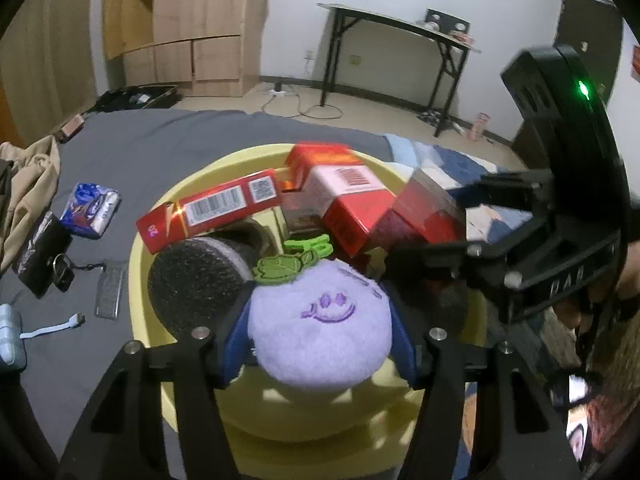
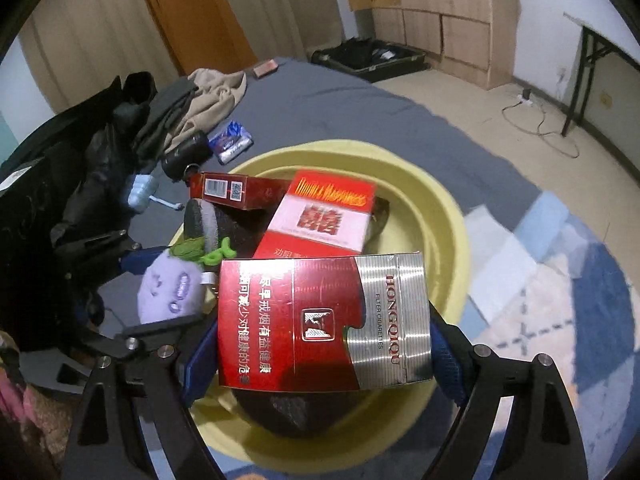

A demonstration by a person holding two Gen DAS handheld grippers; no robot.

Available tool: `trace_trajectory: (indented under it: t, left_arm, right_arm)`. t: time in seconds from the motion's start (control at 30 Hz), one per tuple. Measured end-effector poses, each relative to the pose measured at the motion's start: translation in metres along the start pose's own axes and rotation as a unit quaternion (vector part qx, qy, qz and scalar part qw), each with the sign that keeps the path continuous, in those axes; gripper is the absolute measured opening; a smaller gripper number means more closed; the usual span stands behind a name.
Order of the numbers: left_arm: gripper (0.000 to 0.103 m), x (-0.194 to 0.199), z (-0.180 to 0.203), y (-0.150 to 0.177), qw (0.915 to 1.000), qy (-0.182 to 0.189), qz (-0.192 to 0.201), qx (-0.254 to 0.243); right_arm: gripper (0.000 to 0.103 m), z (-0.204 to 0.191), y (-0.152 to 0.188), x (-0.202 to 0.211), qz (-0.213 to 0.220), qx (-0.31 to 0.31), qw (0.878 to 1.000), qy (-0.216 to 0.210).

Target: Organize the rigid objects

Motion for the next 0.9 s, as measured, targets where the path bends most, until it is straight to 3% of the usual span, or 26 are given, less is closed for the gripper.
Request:
trace_trajectory:
  t: [0.17, 0.2, 0.3, 0.47, 0.57, 0.67, 0.7, 0.8, 0.9]
  left_arm:
    - [0.093, 0.002, 0.005, -0.006, 0.9996, 0.003, 0.026, -0.009]
    - [0.102, 0.005, 0.006, -0.009, 0.9995, 0.002, 0.033, -0.005]
    - [0.103, 0.019, 0.007, -0.018, 0.9985, -0.014, 0.052, 0.01]
    - [0.103, 0.037, 0.011, -0.034, 0.9954, -0.029, 0.078, 0.047]
    - [0.103, 0.038, 0.018, -0.046, 0.9916, -0.027, 0.081, 0.096]
    - [0.103, 0.027, 0.035, -0.052, 0.9901, -0.04, 0.074, 0.112]
    - [0.103, 0.021, 0.042, -0.052, 0.9889, -0.06, 0.067, 0.119]
    - [0.103, 0.018, 0.067, -0.048, 0.9829, -0.1, 0.076, 0.135]
    - [0.103, 0.02, 0.097, -0.027, 0.9779, -0.096, 0.093, 0.161]
  right_arm:
    - [0.092, 0.005, 0.001, -0.009, 0.005, 0.004, 1.0, -0.018]
    - [0.094, 0.007, 0.002, -0.008, -0.001, 0.004, 1.0, -0.014]
    - [0.103, 0.012, 0.006, 0.011, 0.003, 0.002, 1.0, -0.011]
    - [0.103, 0.019, 0.01, 0.053, 0.038, 0.008, 0.999, -0.026]
    - [0.103, 0.028, 0.019, 0.074, 0.059, 0.028, 0.998, 0.0]
    - [0.103, 0.034, 0.044, 0.091, 0.077, 0.104, 0.991, 0.035]
    - [0.103, 0.036, 0.058, 0.093, 0.077, 0.147, 0.985, 0.043]
    - [0.103, 0.041, 0.093, 0.091, 0.096, 0.242, 0.965, 0.017]
    - [0.103, 0.045, 0.107, 0.083, 0.087, 0.254, 0.963, -0.001]
Point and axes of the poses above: each gripper's, at about its wrist camera, not at the fingertips, and x roughly against the way its jaws point, z to its right, y to its underside, the point moved 4 cm from there along -x, roughly the way its jaws point, and after that the axes turned 4 degrees about -y, right-handed, at the moved point
